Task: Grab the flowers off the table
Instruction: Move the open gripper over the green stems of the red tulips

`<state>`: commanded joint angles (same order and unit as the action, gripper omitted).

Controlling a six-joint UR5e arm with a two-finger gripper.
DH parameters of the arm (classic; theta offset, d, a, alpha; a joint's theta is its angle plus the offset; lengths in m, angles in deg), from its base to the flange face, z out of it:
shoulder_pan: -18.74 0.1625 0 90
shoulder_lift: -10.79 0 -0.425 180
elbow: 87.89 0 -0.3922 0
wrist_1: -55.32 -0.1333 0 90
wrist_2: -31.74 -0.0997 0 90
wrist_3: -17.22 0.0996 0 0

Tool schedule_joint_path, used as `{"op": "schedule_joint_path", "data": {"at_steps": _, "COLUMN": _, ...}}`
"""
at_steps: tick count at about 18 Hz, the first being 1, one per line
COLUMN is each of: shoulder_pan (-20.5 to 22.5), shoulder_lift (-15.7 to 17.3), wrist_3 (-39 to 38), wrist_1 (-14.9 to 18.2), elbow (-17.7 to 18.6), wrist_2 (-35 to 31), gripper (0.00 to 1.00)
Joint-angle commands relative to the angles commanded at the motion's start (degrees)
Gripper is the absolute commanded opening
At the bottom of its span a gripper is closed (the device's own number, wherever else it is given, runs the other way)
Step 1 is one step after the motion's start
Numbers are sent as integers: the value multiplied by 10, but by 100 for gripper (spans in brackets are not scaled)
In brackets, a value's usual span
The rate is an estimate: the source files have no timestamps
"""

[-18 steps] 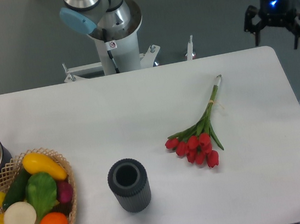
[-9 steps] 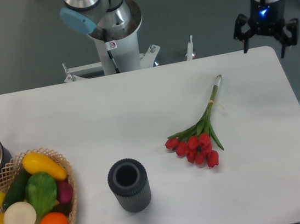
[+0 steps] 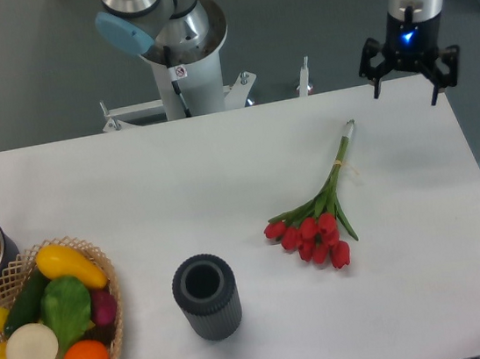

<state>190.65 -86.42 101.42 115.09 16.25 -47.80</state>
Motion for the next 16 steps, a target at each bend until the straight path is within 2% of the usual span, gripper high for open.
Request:
{"op": "schedule_joint_path", "data": {"at_steps": 4, "shoulder_pan": -13, "shoulder_lift": -10, "wrist_3": -1, "wrist_1": -2, "elbow": 26, "wrist_2": 4, "gripper": 100}}
{"op": "schedule_joint_path", "data": {"at_steps": 14, "shoulder_pan": -39, "shoulder_lift": -40, "wrist_3": -1, "wrist_1": 2, "elbow": 34, "wrist_2": 3, "gripper": 100}}
{"op": "schedule_joint_path", "data": {"at_steps": 16, "shoulder_pan": -49, "shoulder_lift": -56, "wrist_3": 1, "wrist_1": 1, "elbow": 33, "wrist_2": 0, "gripper": 100}}
